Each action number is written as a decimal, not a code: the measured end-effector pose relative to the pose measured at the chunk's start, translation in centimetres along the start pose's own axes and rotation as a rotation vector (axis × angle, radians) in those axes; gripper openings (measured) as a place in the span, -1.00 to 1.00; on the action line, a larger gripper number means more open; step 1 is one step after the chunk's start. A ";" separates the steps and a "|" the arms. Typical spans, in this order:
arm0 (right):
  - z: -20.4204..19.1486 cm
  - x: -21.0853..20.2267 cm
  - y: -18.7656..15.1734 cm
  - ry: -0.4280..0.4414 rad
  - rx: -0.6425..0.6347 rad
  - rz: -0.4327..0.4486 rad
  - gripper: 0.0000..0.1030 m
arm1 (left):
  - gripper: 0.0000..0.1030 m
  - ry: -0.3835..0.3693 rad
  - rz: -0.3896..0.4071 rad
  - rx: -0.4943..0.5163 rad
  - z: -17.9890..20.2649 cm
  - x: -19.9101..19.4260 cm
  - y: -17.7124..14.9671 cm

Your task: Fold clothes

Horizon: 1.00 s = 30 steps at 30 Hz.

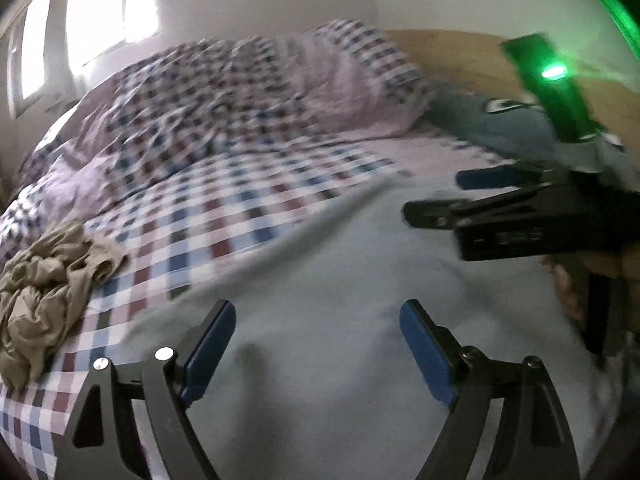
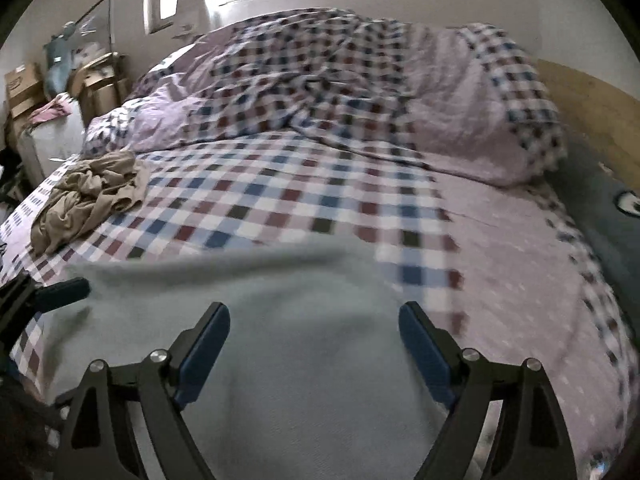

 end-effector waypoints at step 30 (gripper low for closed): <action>0.6 -4.9 -5.8 0.131 0.020 0.056 0.98 | 0.68 -0.084 0.096 0.247 9.7 -7.4 -9.6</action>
Point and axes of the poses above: each gripper's, at about its wrist camera, not at the fingertips, and x roughly the way its jaws point, z to its right, y to its top, the point moved 4 cm from there along x, roughly the way its jaws point, and after that the axes turned 11 degrees about -z, right-handed, at the moved point
